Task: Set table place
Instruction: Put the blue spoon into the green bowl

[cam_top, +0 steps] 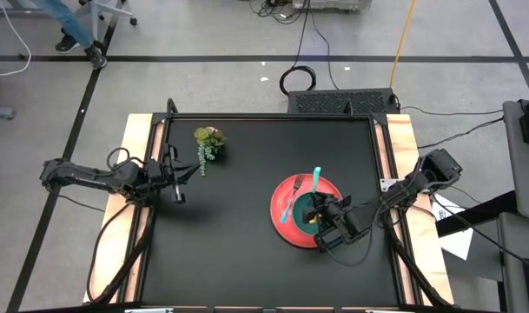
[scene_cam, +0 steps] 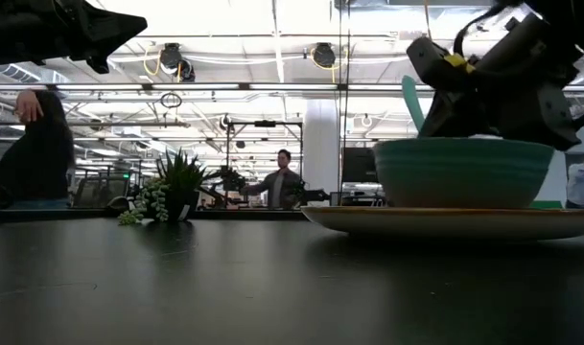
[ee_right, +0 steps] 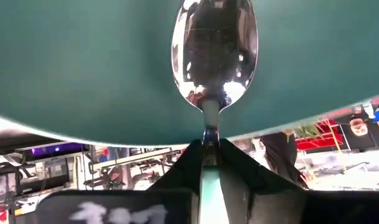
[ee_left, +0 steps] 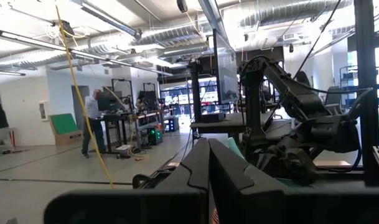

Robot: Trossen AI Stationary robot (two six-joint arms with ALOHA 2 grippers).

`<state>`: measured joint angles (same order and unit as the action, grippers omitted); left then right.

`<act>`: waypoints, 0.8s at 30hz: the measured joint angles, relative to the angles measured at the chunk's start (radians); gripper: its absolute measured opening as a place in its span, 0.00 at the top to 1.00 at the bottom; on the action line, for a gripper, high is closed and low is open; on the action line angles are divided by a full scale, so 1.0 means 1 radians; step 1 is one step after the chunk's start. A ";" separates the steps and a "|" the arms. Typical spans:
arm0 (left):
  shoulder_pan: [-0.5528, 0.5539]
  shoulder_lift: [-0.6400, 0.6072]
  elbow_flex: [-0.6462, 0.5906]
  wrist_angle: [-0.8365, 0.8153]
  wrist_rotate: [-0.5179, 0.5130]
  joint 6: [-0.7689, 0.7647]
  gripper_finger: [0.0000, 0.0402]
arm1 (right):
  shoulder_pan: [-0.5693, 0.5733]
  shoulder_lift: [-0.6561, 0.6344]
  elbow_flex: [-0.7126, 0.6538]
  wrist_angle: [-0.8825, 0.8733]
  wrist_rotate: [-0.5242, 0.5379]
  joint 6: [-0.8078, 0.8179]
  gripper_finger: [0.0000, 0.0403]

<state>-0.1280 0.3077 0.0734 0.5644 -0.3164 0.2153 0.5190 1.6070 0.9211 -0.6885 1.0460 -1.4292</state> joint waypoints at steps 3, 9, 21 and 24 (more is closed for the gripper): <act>0.000 0.000 0.000 0.000 0.000 0.000 0.98 | -0.001 0.000 0.037 -0.037 -0.003 0.013 0.95; 0.000 0.000 0.000 0.000 0.000 0.000 0.98 | -0.019 0.000 0.131 -0.142 -0.033 0.083 0.95; 0.000 0.000 0.000 -0.017 0.000 0.014 0.98 | -0.071 0.006 0.351 -0.544 -0.231 0.423 0.95; 0.000 0.000 0.000 -0.019 0.000 0.018 0.98 | -0.092 0.039 0.420 -0.716 -0.316 0.574 0.95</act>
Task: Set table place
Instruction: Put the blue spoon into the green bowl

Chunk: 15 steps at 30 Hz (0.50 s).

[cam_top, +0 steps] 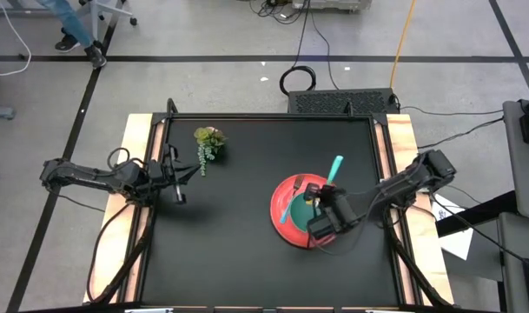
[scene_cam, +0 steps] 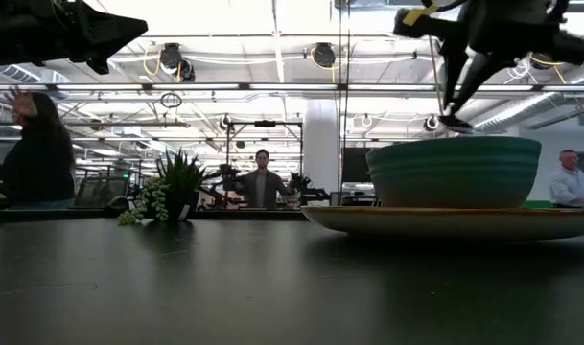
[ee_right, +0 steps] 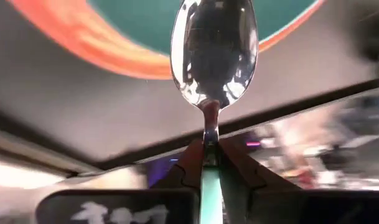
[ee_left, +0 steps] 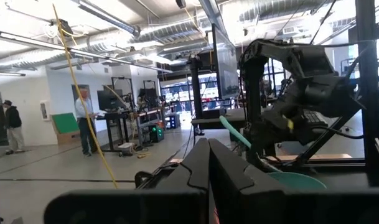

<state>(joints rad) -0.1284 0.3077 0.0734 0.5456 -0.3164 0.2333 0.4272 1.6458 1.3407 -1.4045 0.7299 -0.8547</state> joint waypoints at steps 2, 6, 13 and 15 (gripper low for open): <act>0.000 0.000 0.000 -0.004 0.000 0.007 0.98 | -0.013 0.037 0.051 -0.095 -0.065 0.096 0.95; 0.000 0.000 0.000 -0.005 0.000 0.010 0.98 | -0.027 0.120 0.145 -0.165 -0.159 0.227 0.95; 0.000 0.000 0.000 -0.005 0.000 0.005 0.98 | -0.031 0.221 0.257 -0.164 -0.262 0.333 0.95; 0.000 0.000 0.000 -0.005 0.000 0.000 0.98 | -0.033 0.239 0.264 -0.164 -0.261 0.350 0.95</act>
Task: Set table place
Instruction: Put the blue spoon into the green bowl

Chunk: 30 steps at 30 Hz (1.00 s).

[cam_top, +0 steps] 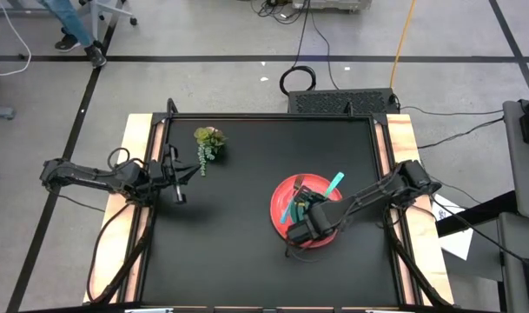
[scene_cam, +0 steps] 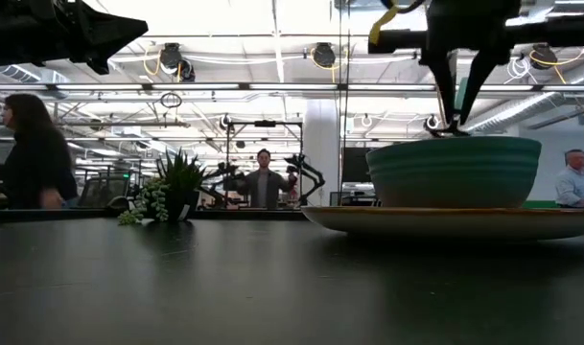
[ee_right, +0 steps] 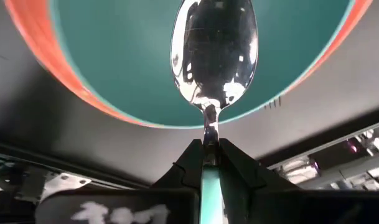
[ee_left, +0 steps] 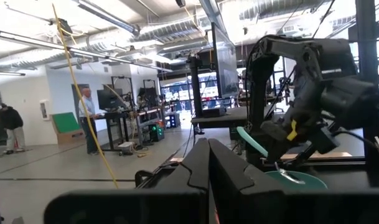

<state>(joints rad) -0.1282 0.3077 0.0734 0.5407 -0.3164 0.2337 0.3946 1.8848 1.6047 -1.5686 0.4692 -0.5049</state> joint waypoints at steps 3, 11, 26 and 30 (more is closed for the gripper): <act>0.000 0.000 0.000 0.000 0.000 0.000 0.98 | -0.003 0.025 0.000 -0.003 -0.001 0.022 0.96; 0.000 0.000 0.000 -0.002 0.000 -0.002 0.98 | -0.030 0.044 0.000 -0.003 0.032 0.063 0.96; 0.000 0.000 0.000 -0.007 0.000 0.000 0.98 | -0.031 0.044 0.000 -0.002 -0.001 0.077 0.96; 0.000 0.000 0.000 -0.007 0.000 0.001 0.98 | -0.031 0.044 0.000 -0.002 -0.003 0.100 0.96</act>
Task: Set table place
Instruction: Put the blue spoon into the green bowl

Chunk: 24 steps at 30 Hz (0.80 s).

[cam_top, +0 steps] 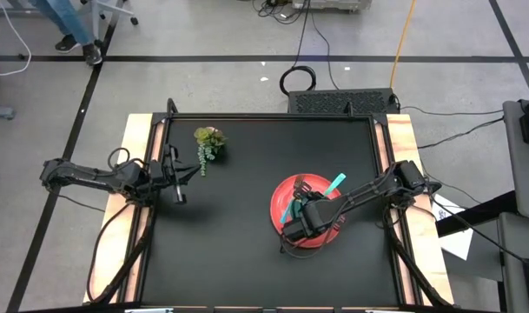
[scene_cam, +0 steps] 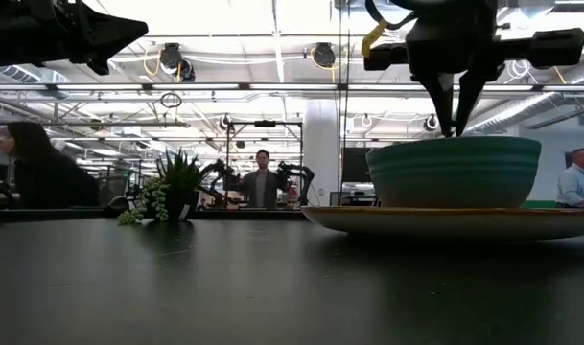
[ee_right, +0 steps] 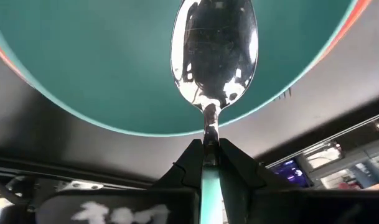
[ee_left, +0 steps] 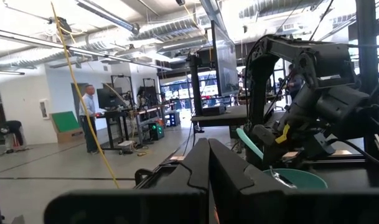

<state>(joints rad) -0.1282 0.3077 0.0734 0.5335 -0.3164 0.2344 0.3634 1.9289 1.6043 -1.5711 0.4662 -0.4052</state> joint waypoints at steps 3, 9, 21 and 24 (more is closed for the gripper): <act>0.000 0.000 0.000 0.000 0.000 0.000 0.98 | -0.003 0.000 0.000 0.000 -0.056 0.026 0.96; 0.000 0.000 0.000 0.001 0.000 -0.001 0.98 | -0.006 0.025 -0.001 0.001 -0.088 0.063 0.96; 0.000 0.000 0.000 0.001 0.000 -0.002 0.98 | -0.022 0.034 -0.001 -0.001 -0.104 0.097 0.96; 0.000 0.000 0.000 0.001 0.000 -0.002 0.98 | -0.027 0.034 -0.001 0.001 -0.106 0.105 0.96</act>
<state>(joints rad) -0.1281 0.3077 0.0734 0.5346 -0.3164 0.2327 0.3361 1.9625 1.6032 -1.5705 0.3602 -0.3004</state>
